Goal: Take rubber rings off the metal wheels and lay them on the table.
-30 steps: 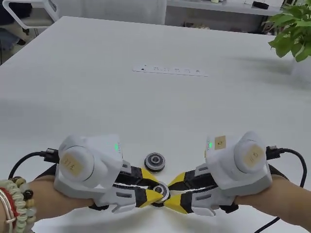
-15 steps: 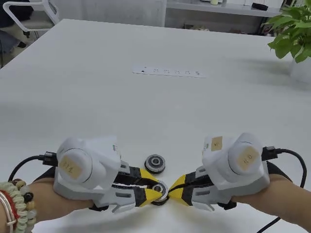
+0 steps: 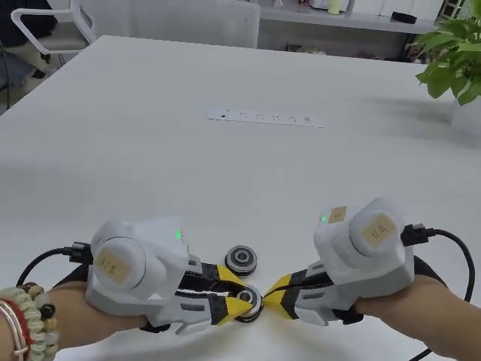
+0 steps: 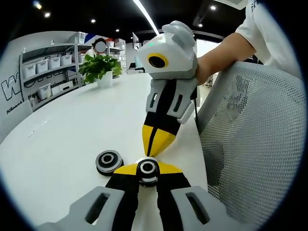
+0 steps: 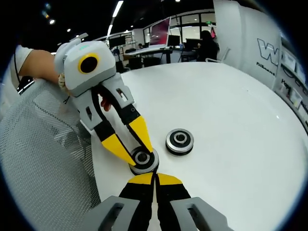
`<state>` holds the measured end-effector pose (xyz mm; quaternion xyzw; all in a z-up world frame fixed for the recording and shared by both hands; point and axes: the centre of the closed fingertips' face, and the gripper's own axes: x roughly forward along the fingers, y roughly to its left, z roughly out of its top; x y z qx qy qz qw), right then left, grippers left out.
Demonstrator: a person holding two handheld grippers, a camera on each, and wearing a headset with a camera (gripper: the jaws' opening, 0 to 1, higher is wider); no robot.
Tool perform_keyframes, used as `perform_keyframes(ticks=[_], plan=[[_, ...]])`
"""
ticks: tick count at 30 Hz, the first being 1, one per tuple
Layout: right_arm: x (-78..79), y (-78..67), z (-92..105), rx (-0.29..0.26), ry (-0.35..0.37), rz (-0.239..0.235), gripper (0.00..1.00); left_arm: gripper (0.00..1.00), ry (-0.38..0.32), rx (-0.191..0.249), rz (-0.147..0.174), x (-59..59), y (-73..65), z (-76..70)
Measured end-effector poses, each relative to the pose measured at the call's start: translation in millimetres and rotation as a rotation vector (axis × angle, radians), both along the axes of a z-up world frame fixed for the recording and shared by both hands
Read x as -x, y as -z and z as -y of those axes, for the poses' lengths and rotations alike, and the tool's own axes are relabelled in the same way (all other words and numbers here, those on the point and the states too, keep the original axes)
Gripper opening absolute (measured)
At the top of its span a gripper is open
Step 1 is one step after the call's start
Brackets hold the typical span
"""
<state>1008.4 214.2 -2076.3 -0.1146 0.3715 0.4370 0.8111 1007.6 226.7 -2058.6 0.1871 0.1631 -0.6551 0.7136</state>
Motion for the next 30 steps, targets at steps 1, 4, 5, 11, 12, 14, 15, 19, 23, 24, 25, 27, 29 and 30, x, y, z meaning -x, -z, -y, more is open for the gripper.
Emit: perform_keyframes(ticks=[1,4,5,11,12,14,15,19,23,24,25,27,29,30], plan=[[0.7,0.7,0.1,-0.018,0.022,-0.023,0.00,0.08,-0.001,0.001,-0.002,0.2,0.0,0.0],[0.7,0.5,1.4,-0.079,0.089,-0.095,0.00,0.08,0.000,0.008,-0.004,0.3,0.0,0.1],[-0.3,0.1,1.7,-0.113,0.133,-0.138,0.00,0.08,-0.001,0.009,-0.004,0.6,0.2,0.1],[-1.2,-2.8,3.0,-0.244,0.228,-0.248,0.00,0.08,0.000,0.020,-0.011,0.7,0.2,0.6],[-0.5,-2.7,3.7,-0.257,0.252,-0.277,0.00,0.08,-0.001,0.023,-0.013,0.7,0.2,0.8],[0.8,-0.9,4.9,-0.242,0.256,-0.293,0.00,0.08,0.000,0.028,-0.019,1.2,0.4,1.5],[0.9,-1.3,4.6,-0.233,0.252,-0.282,0.00,0.08,0.001,0.030,-0.015,1.4,0.4,2.0],[2.3,-1.5,3.9,-0.214,0.261,-0.291,0.00,0.08,0.001,0.032,-0.016,2.0,0.1,2.6],[3.5,-3.9,4.0,-0.217,0.259,-0.293,0.00,0.08,0.003,0.032,-0.015,2.4,0.1,2.5],[3.0,-4.9,3.6,-0.231,0.275,-0.305,0.00,0.08,0.003,0.031,-0.015,2.4,0.1,2.6],[2.8,-5.3,3.2,-0.241,0.284,-0.314,0.00,0.08,0.003,0.031,-0.016,2.5,0.0,2.5],[3.7,-5.2,3.1,-0.265,0.293,-0.333,0.00,0.08,0.004,0.029,-0.019,2.4,0.0,2.4],[3.4,-6.4,3.1,-0.305,0.317,-0.363,0.00,0.08,0.005,0.023,-0.018,2.5,0.0,2.6],[3.2,-7.0,3.1,-0.325,0.330,-0.379,0.00,0.08,0.006,0.020,-0.017,2.5,-0.1,2.7]])
